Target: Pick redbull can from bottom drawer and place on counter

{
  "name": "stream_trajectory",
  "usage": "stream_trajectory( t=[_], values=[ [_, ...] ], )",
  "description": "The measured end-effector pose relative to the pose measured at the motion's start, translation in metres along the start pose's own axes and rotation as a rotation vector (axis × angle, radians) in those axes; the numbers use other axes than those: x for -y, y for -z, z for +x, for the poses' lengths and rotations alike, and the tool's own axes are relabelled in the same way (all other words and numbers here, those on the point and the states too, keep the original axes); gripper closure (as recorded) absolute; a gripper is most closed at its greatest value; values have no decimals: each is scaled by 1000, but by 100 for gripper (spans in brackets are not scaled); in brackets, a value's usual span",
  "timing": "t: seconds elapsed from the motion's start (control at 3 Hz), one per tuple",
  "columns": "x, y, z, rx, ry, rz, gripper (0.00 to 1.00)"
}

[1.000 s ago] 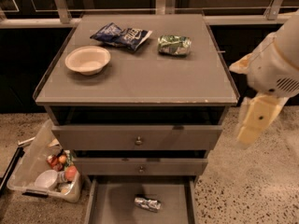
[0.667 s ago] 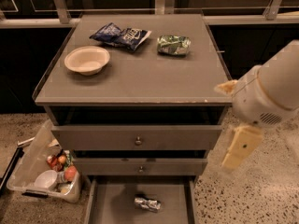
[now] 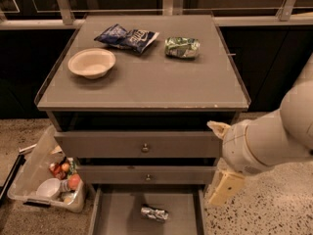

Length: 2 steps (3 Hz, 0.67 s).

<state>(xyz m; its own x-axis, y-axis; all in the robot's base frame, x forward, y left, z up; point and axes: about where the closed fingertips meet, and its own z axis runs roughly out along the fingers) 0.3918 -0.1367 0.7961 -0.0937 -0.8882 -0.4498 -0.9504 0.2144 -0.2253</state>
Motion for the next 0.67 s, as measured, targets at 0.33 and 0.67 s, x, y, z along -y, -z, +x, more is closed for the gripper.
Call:
stream_trajectory(
  t=[0.33, 0.67],
  values=[
    [12, -2, -1, 7, 0, 56, 0],
    [11, -7, -1, -2, -3, 59, 0]
  ],
)
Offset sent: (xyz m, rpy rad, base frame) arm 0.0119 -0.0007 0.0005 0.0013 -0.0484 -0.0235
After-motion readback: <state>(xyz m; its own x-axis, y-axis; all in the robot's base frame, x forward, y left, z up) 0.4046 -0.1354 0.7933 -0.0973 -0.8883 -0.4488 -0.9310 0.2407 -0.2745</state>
